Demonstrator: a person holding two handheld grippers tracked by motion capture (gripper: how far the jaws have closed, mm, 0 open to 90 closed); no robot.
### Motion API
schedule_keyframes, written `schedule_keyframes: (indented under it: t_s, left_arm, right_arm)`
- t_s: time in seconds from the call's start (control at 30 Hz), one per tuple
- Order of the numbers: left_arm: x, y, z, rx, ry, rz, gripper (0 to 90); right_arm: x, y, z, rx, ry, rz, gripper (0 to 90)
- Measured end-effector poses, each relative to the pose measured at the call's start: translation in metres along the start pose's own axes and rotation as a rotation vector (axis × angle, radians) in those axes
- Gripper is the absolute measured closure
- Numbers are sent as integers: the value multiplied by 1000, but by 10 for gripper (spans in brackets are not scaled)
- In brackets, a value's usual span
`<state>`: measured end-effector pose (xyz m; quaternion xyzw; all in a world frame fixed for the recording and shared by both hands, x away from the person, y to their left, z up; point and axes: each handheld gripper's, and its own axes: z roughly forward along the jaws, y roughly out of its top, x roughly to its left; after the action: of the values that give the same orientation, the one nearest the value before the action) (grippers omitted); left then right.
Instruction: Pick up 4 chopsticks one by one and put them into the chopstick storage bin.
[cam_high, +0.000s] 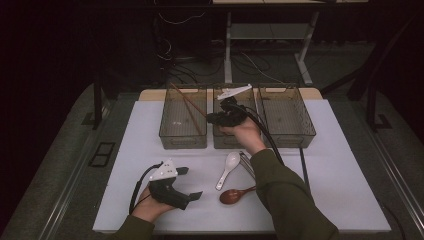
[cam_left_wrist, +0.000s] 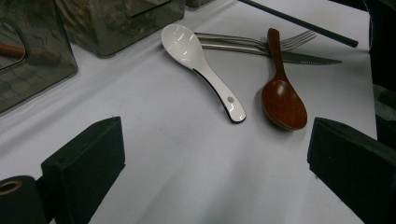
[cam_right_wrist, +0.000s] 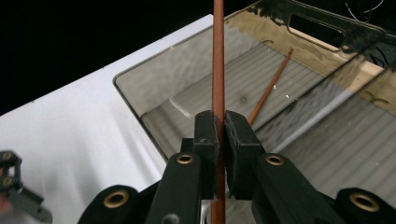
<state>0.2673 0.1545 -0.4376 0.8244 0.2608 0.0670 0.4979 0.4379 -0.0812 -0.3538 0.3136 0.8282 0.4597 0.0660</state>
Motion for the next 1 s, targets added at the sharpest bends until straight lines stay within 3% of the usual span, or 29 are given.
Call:
schedule_keyframes:
  t_s: [0.57, 1.0]
  left_arm:
    - [0, 0, -1, -8, -7, -6, 32]
    - [0, 1, -1, -16, -11, -6, 33]
  right_arm:
    - [17, 27, 53, -16, -8, -4, 832]
    - [13, 24, 83, 36, -41, 15, 831]
